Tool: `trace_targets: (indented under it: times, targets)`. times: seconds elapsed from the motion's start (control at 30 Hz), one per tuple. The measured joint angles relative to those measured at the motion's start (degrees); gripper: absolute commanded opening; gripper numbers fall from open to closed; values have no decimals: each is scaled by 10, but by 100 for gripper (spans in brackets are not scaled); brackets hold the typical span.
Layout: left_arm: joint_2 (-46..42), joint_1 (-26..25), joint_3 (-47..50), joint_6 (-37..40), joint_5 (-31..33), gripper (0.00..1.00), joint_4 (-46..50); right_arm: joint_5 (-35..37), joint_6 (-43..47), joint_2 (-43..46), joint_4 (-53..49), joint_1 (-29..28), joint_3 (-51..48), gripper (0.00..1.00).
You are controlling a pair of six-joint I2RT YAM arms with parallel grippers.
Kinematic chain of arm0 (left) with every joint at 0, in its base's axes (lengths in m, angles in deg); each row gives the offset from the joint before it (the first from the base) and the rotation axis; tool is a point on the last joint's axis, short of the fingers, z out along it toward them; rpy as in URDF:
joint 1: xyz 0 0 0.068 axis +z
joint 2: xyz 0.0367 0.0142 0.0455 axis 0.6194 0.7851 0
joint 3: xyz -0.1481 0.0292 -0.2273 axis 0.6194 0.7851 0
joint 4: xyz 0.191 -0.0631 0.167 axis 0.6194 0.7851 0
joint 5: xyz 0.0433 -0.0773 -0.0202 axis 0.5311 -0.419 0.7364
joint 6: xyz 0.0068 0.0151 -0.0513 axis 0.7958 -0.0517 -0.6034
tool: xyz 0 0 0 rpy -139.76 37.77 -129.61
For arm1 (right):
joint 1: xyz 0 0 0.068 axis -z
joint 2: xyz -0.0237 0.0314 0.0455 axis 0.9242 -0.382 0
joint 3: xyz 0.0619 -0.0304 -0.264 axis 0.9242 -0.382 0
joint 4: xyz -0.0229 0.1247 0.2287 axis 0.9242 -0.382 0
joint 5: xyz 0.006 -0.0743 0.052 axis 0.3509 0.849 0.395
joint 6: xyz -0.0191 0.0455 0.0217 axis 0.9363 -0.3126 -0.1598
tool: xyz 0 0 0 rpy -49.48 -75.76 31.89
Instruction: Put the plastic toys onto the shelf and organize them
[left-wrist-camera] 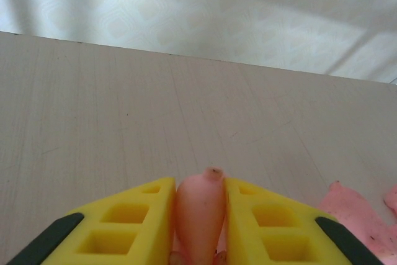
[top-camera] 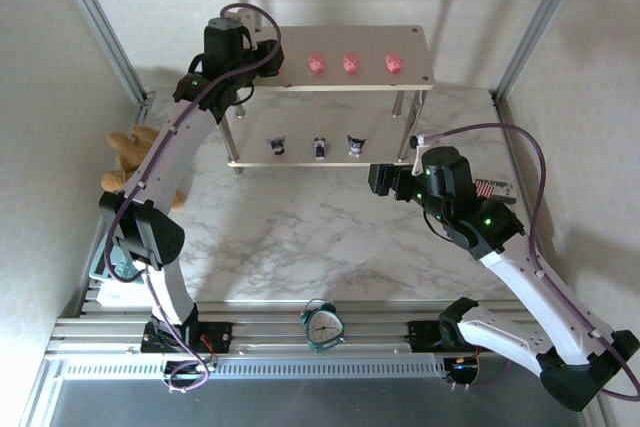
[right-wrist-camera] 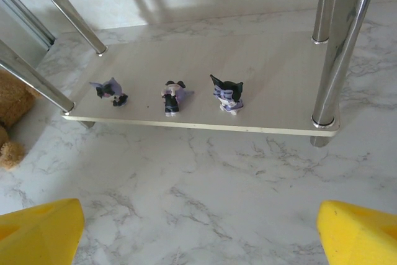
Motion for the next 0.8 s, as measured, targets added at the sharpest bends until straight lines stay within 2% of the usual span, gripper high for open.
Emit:
trace_targets:
  times: [0.27, 0.8]
  targets:
    - [0, 0, -2, -1, 2, 37, 0, 0, 0, 1, 0, 0, 0, 97]
    - [0, 0, -2, -5, 3, 46, 1, 3, 2, 1, 0, 0, 0, 97]
